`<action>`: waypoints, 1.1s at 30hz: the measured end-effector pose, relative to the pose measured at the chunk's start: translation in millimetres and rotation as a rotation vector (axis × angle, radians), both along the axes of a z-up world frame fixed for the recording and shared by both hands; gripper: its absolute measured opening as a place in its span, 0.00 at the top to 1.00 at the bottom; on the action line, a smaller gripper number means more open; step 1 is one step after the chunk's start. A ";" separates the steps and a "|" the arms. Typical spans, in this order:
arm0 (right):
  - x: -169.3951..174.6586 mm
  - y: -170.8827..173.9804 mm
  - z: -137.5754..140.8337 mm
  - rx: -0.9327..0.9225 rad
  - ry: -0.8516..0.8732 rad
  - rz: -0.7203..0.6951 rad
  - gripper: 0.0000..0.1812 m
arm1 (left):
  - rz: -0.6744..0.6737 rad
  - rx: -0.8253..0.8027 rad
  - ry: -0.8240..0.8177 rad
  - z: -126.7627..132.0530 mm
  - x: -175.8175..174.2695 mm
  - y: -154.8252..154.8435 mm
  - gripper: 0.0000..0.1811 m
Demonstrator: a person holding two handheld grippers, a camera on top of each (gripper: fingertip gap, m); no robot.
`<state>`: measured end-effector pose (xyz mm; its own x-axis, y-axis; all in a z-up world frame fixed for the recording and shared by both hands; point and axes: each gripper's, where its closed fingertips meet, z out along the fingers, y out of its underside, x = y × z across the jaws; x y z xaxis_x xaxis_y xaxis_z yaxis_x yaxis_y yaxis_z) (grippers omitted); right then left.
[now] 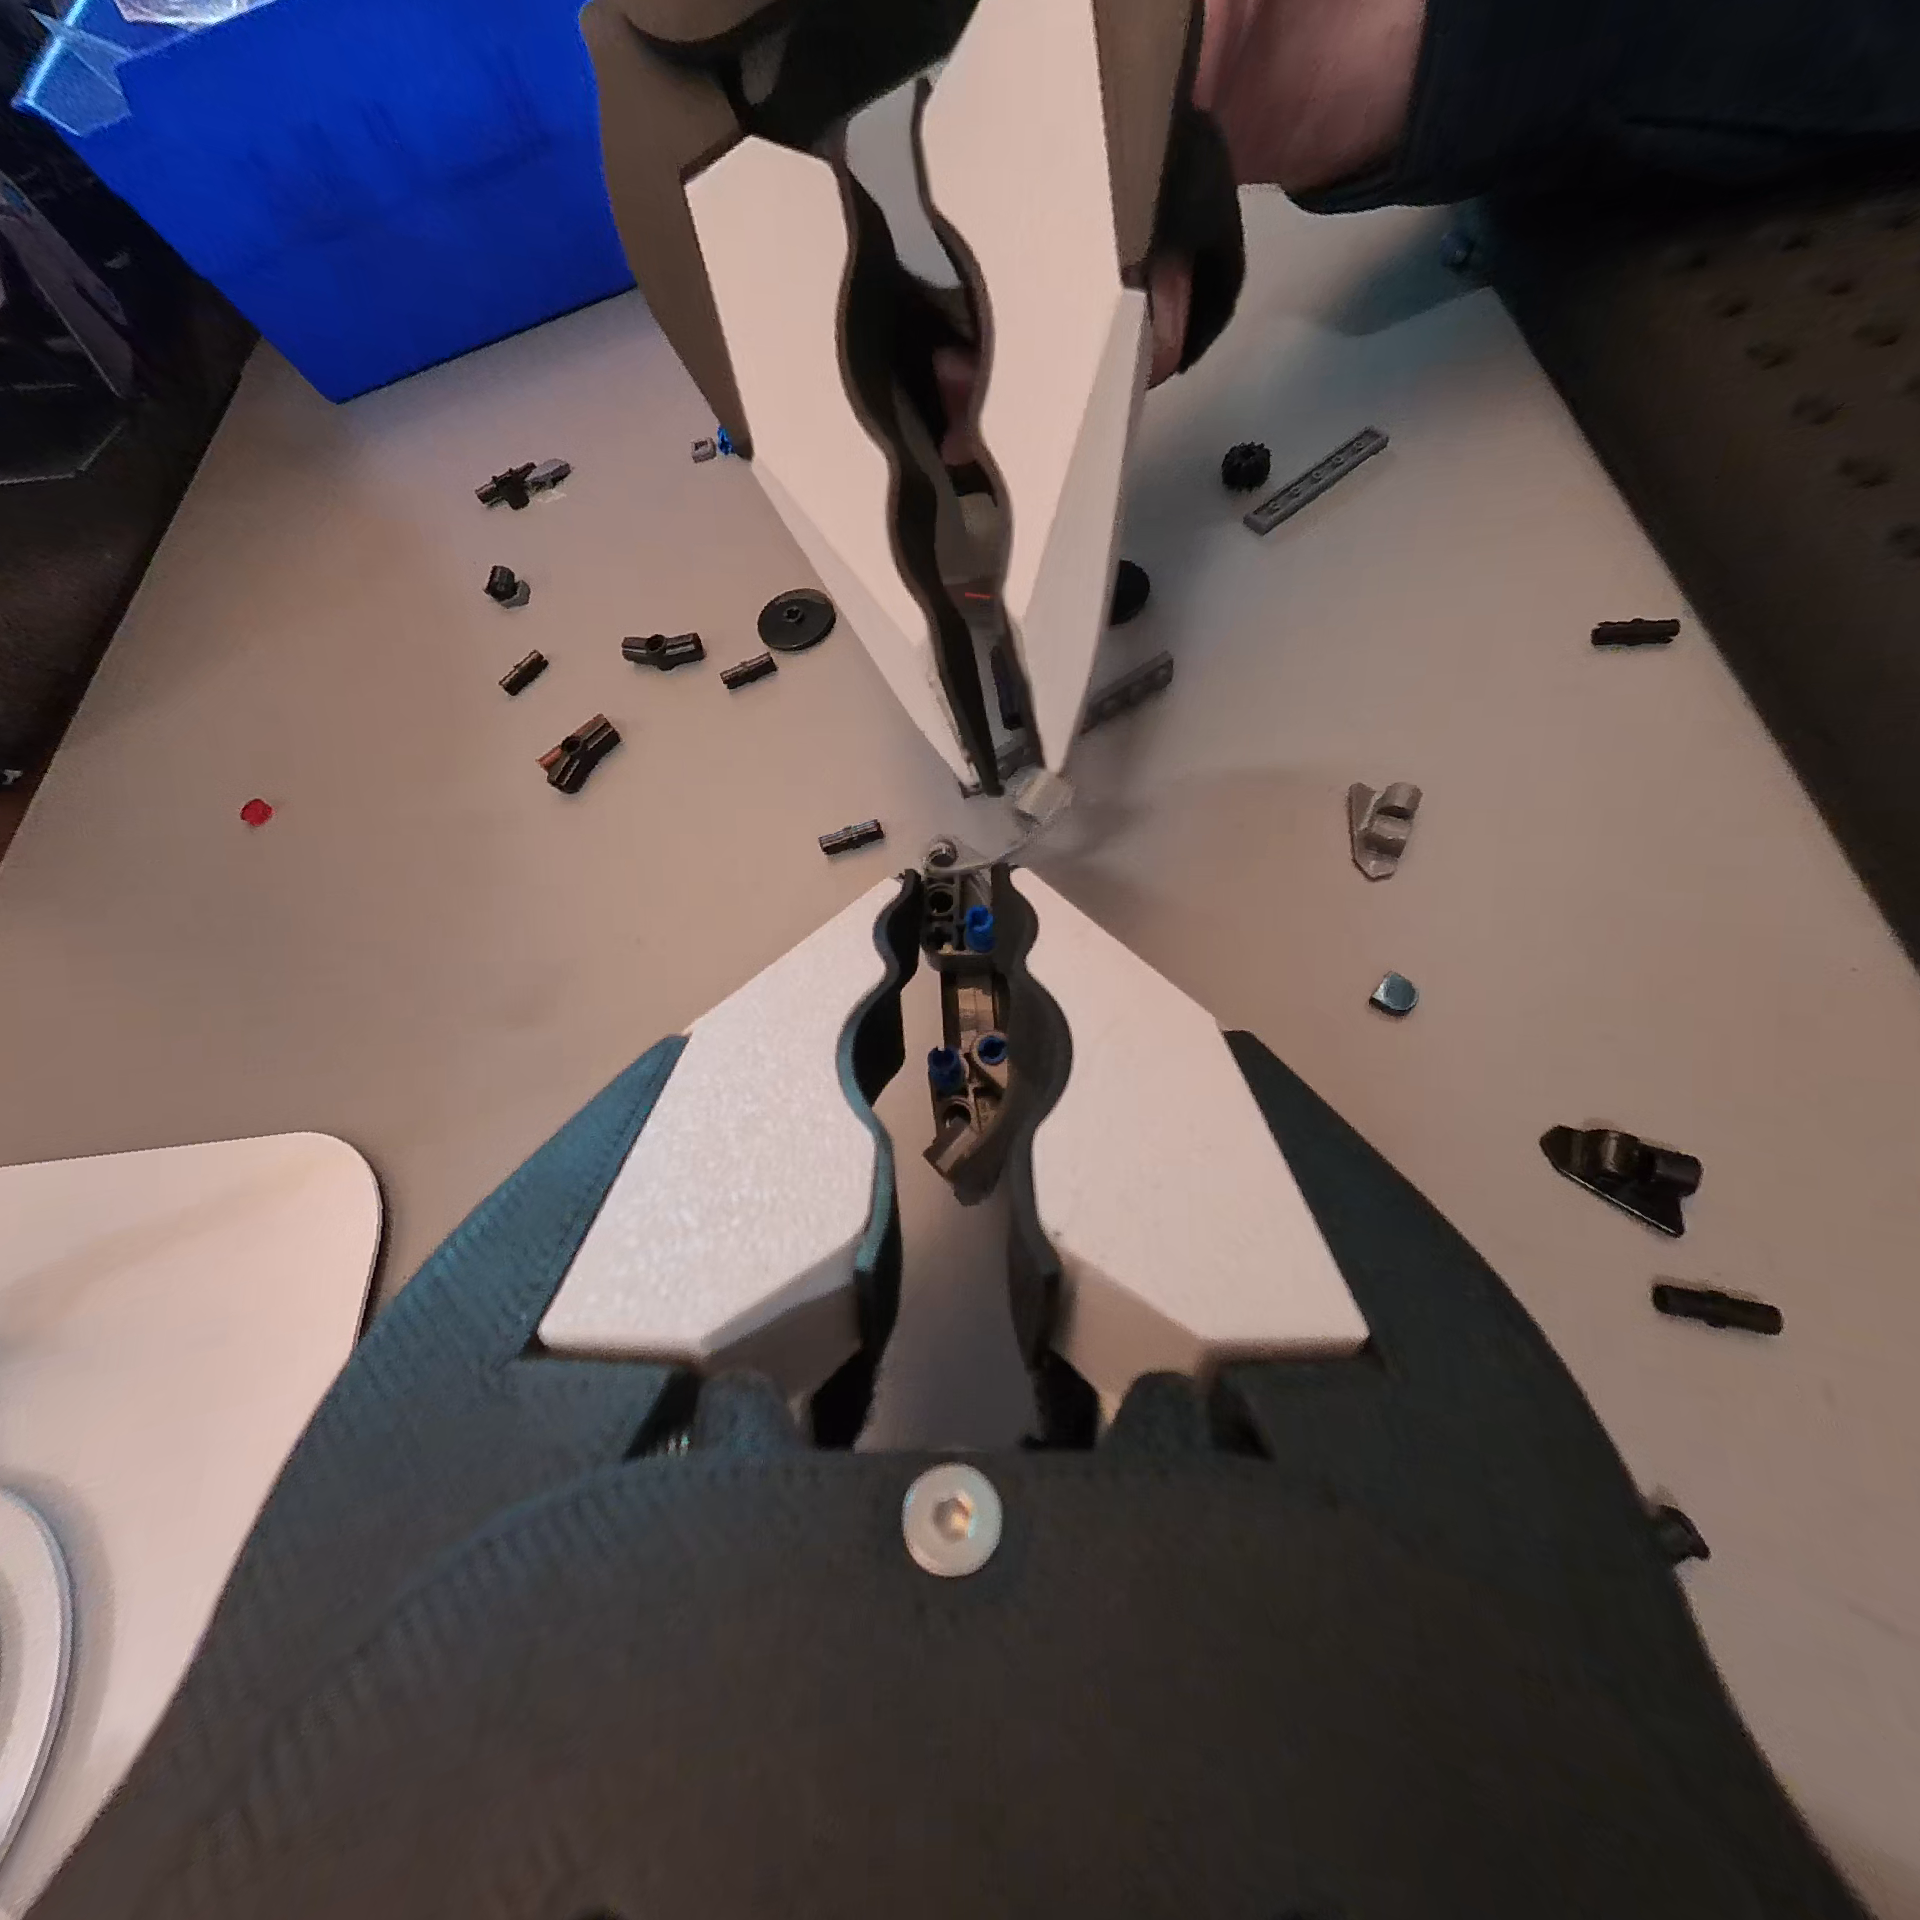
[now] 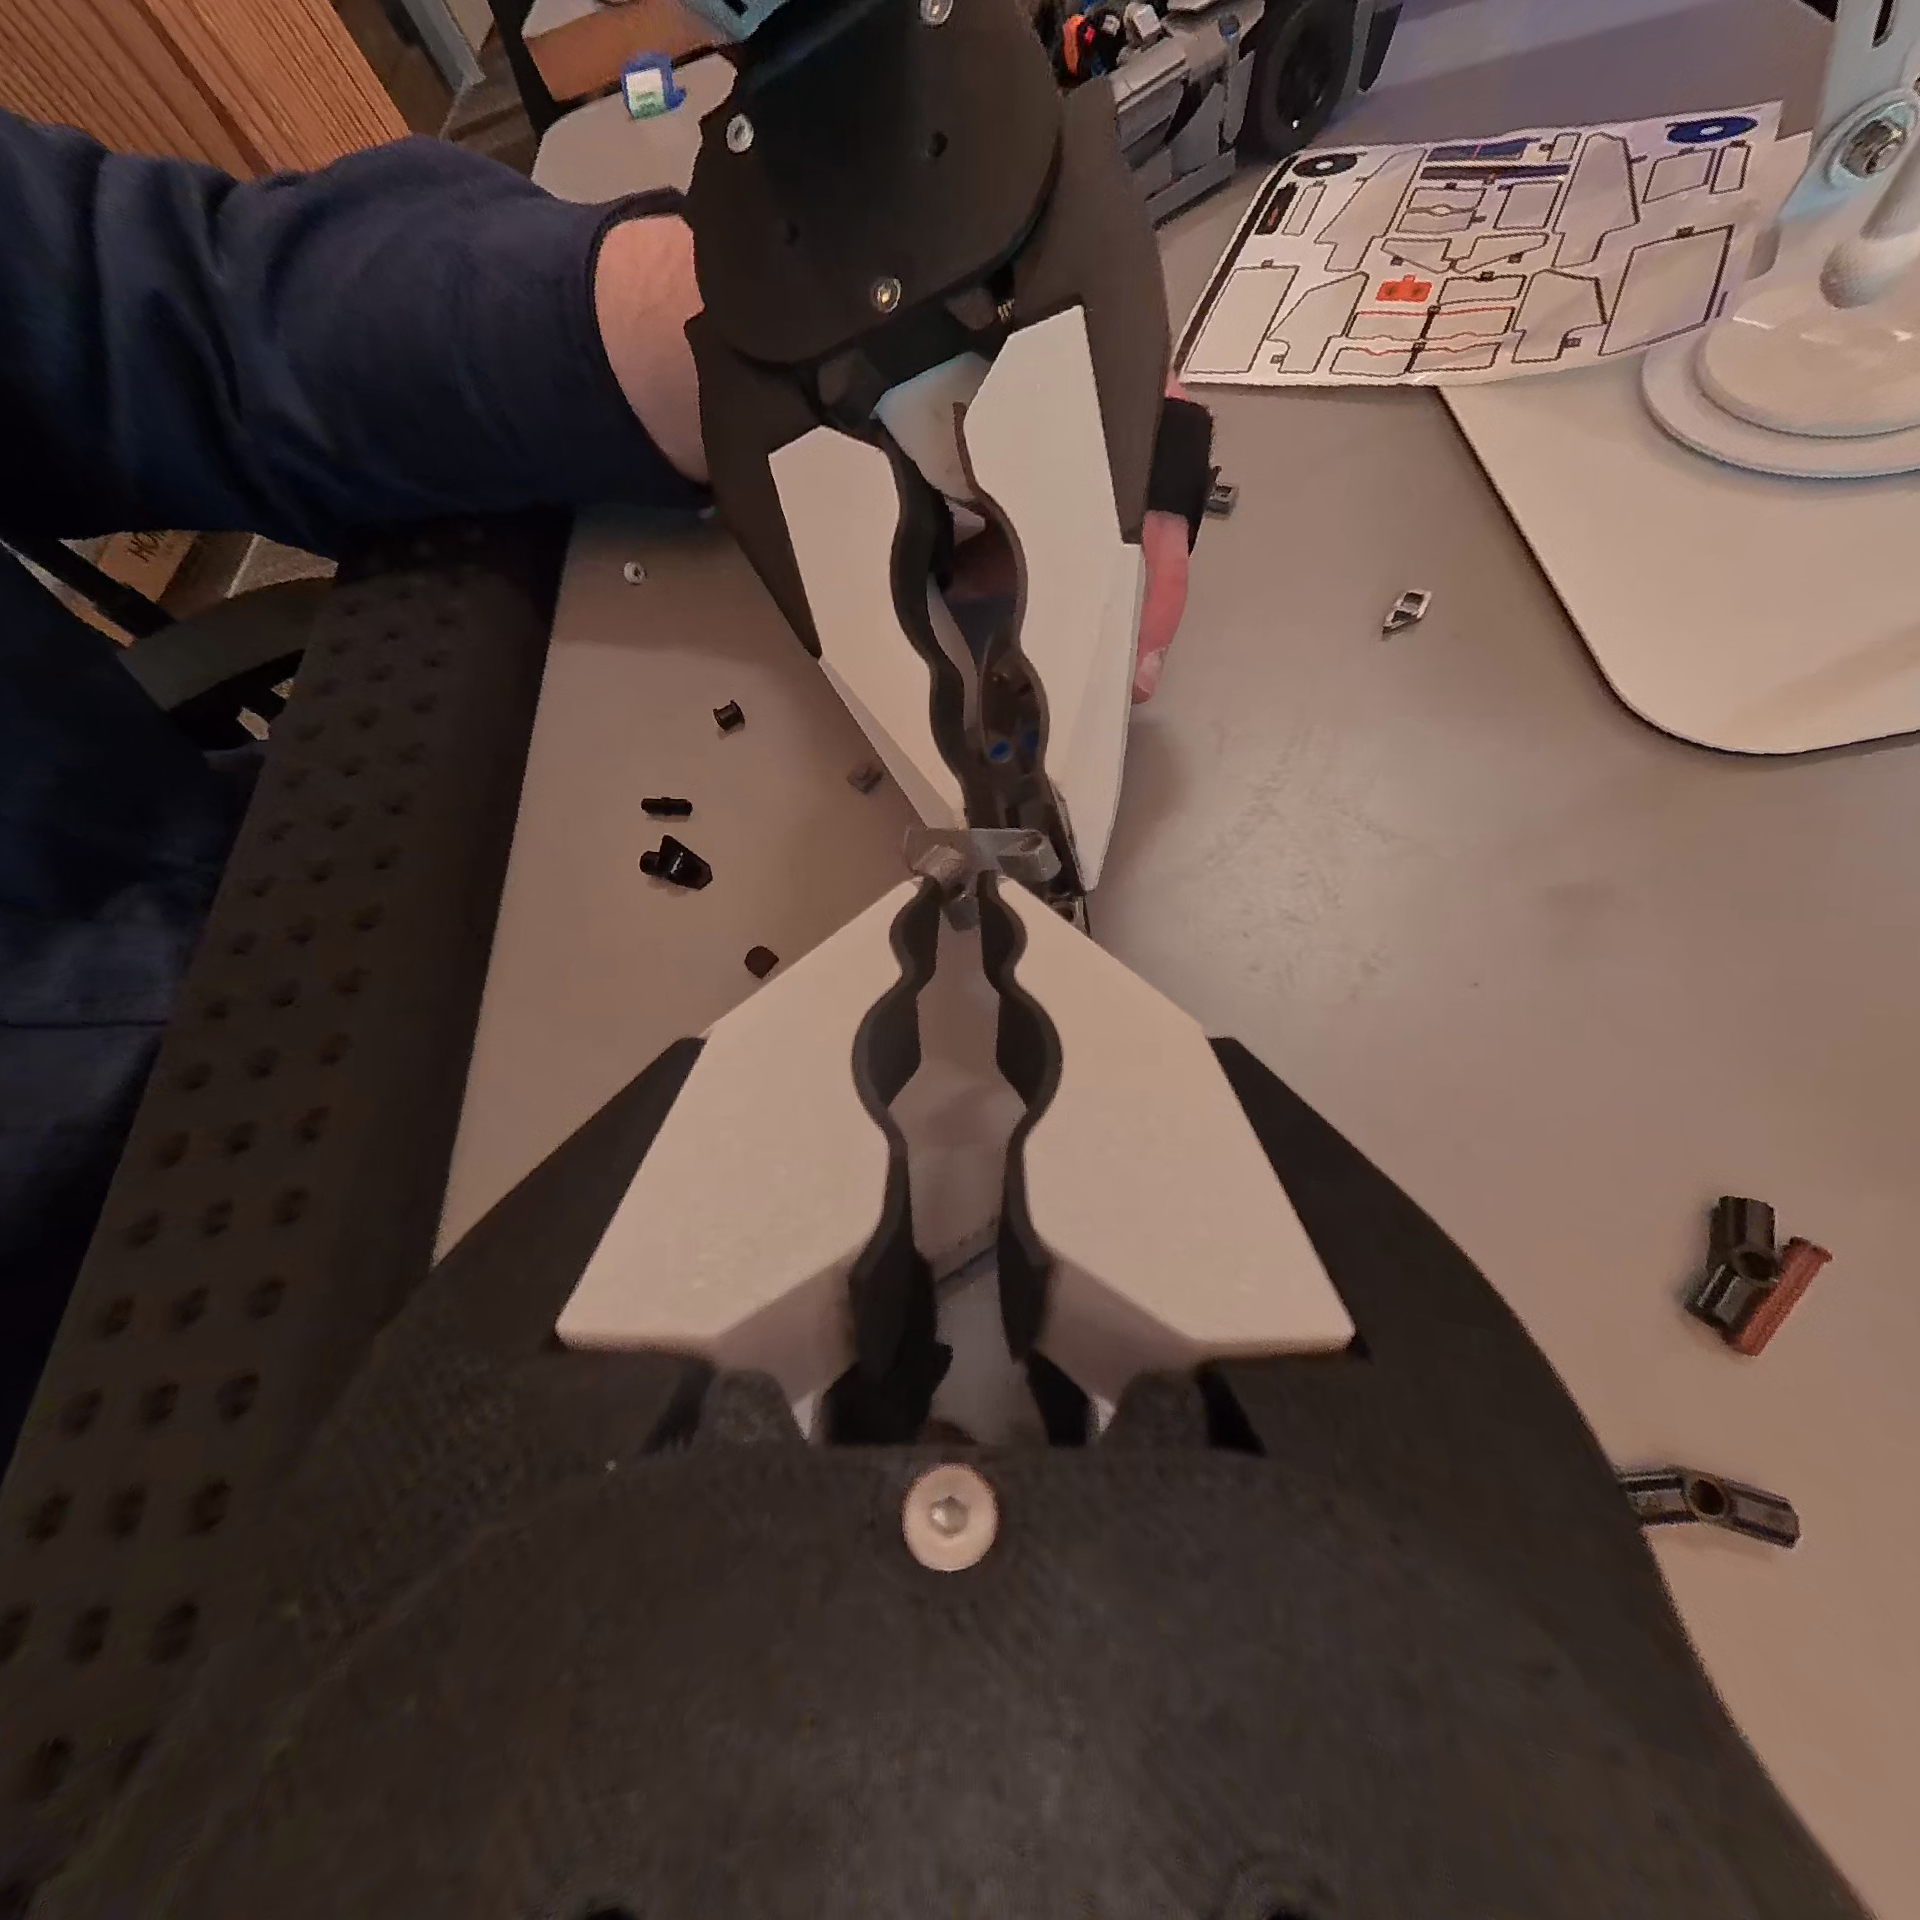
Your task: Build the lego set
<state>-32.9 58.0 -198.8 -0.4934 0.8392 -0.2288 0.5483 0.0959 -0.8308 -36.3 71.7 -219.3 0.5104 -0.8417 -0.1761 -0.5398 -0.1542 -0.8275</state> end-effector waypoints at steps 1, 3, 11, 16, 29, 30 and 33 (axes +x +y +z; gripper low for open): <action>-0.1 -0.7 -1.0 0.009 -0.003 0.002 0.96 | 0.001 -0.001 -0.002 0.1 0.0 0.2 0.94; -0.5 -1.7 -3.3 0.027 -0.011 0.003 0.95 | -0.001 -0.004 -0.005 0.0 0.3 0.0 0.94; -1.9 -3.8 -9.8 0.100 -0.026 0.006 0.93 | 0.002 -0.012 -0.008 -0.4 0.6 0.3 0.94; -1.1 -1.7 -11.0 0.124 -0.031 0.000 0.93 | 0.003 -0.015 -0.006 -0.4 0.6 0.1 0.94; 20.8 25.5 -28.7 0.311 -0.141 -0.048 0.89 | 0.041 -0.021 0.006 -0.8 -10.6 4.2 0.94; 22.6 25.6 -31.9 0.325 -0.154 -0.040 0.88 | 0.043 -0.021 0.005 -0.9 -11.0 4.5 0.94; 26.4 24.7 -42.9 0.373 -0.194 -0.013 0.87 | 0.047 -0.025 0.002 -0.8 -11.8 4.8 0.94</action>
